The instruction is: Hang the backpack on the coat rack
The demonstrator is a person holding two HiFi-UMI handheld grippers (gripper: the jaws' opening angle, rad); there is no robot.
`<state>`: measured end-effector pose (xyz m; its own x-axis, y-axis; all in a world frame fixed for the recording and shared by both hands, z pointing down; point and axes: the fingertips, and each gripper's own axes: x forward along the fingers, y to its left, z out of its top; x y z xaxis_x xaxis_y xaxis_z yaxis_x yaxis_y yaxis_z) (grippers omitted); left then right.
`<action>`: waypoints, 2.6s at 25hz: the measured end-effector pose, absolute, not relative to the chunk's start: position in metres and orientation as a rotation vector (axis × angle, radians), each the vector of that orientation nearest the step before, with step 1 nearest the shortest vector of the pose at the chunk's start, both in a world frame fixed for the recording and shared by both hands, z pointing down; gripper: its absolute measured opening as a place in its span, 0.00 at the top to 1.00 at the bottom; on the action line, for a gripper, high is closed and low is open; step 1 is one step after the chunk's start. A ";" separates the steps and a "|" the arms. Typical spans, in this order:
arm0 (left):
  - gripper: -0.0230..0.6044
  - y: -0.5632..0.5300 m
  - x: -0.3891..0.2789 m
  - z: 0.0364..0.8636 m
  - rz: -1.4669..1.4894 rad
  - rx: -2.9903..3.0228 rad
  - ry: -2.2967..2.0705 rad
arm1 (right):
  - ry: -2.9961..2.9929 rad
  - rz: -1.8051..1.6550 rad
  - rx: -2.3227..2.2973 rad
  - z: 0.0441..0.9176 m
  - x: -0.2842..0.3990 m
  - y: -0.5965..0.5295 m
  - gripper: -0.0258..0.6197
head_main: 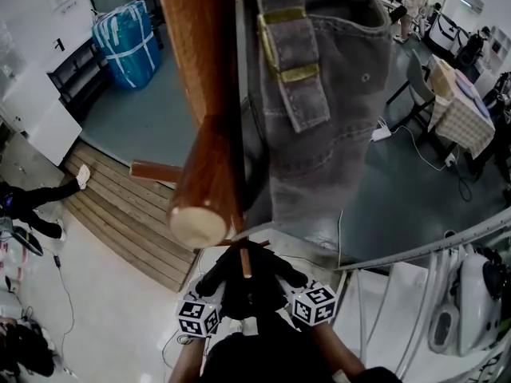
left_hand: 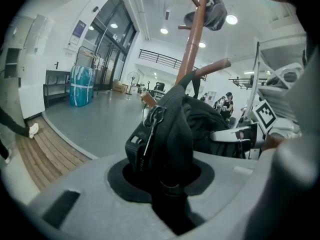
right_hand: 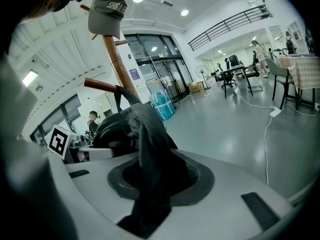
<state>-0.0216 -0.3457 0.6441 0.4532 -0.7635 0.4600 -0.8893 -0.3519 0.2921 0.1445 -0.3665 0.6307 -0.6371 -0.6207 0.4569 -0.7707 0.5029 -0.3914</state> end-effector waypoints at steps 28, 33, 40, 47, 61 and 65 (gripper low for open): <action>0.61 -0.348 -0.033 0.659 0.427 2.223 -1.338 | -2.371 0.782 1.283 0.643 0.148 -0.373 0.64; 0.57 -0.339 -0.035 0.654 0.421 2.250 -1.302 | -2.372 0.768 1.328 0.630 0.145 -0.366 0.59; 0.56 -0.324 -0.045 0.636 0.364 2.305 -1.294 | -2.348 0.731 1.441 0.615 0.150 -0.349 0.58; 0.56 -0.299 -0.068 0.609 0.285 2.359 -1.305 | -2.354 0.719 1.546 0.593 0.144 -0.317 0.59; 0.57 -0.234 -0.068 0.554 0.098 2.492 -1.225 | -2.363 0.749 1.683 0.565 0.114 -0.231 0.64; 0.63 -0.217 -0.058 0.542 0.062 2.507 -1.243 | -2.372 0.742 1.694 0.560 0.113 -0.216 0.73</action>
